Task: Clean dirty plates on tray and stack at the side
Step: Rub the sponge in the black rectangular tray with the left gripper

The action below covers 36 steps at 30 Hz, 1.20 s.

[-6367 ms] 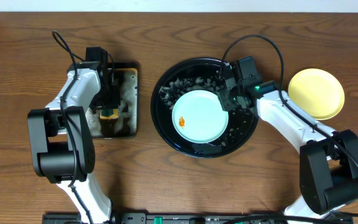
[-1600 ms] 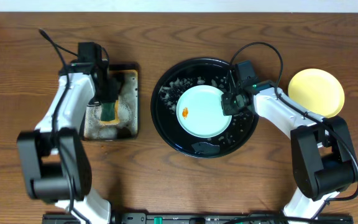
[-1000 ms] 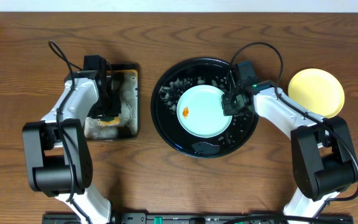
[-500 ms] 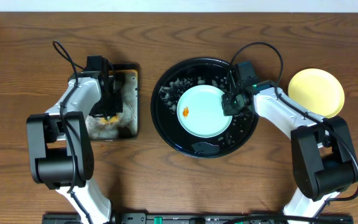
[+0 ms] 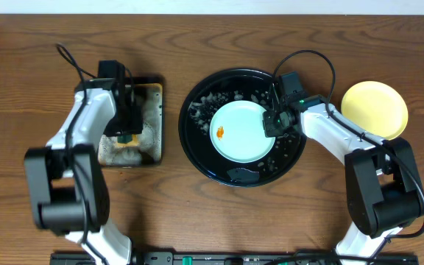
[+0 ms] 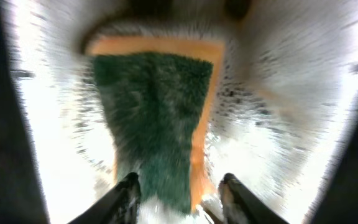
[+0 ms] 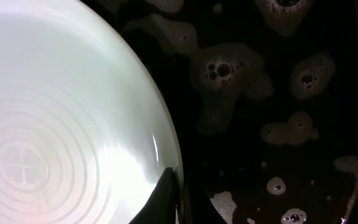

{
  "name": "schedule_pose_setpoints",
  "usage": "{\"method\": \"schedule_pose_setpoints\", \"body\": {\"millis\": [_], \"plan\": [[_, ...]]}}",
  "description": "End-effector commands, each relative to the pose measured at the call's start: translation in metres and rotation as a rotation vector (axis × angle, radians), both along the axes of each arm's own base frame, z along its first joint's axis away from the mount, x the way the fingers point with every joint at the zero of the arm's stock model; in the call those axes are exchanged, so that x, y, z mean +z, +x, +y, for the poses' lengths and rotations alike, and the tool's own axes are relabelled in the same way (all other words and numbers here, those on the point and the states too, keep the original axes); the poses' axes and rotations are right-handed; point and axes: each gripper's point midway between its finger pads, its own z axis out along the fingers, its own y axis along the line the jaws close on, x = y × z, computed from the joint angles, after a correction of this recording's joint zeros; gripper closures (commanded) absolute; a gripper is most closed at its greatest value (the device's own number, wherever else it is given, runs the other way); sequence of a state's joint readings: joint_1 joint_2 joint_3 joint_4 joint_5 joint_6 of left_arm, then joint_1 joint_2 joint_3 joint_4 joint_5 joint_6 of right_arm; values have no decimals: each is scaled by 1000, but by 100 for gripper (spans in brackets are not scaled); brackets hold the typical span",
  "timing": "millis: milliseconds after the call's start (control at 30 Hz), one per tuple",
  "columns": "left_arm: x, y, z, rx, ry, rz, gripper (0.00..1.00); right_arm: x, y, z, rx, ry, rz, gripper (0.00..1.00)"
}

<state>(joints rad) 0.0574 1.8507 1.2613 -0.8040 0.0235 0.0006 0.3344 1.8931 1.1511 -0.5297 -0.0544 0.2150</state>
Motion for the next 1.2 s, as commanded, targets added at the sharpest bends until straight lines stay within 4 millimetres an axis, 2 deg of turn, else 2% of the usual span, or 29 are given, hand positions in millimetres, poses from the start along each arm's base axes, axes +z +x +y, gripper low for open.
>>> {"method": "schedule_pose_setpoints", "body": {"millis": [0,133,367,567,633,667,733,800,900,1067,1167], "plan": [[38,14,5,2,24,-113,55,1,2,-15,-13,-59,-14,99],[29,11,13,7,71,-93,54,1,2,-15,-12,-59,-14,99],[-11,0,14,5,71,-7,50,1,2,-15,-13,-59,-13,99],[-37,-4,13,3,67,55,51,1,2,-15,-12,-59,-13,99],[-43,-5,13,3,65,69,52,1,2,-15,-12,-59,-13,99],[-45,-6,13,3,65,75,56,1,2,-15,-12,-59,-13,99],[-45,-5,13,3,60,73,65,1,2,-15,-12,-59,-13,99],[-45,-4,12,3,57,68,78,1,2,-15,-13,-59,-13,99],[-44,-4,12,3,58,69,90,1,2,-15,-12,-59,-13,99],[-34,2,12,3,57,56,93,1,2,-15,-13,-60,-13,98],[-17,8,8,1,31,27,93,1,2,-15,-13,-59,-13,98]]}}
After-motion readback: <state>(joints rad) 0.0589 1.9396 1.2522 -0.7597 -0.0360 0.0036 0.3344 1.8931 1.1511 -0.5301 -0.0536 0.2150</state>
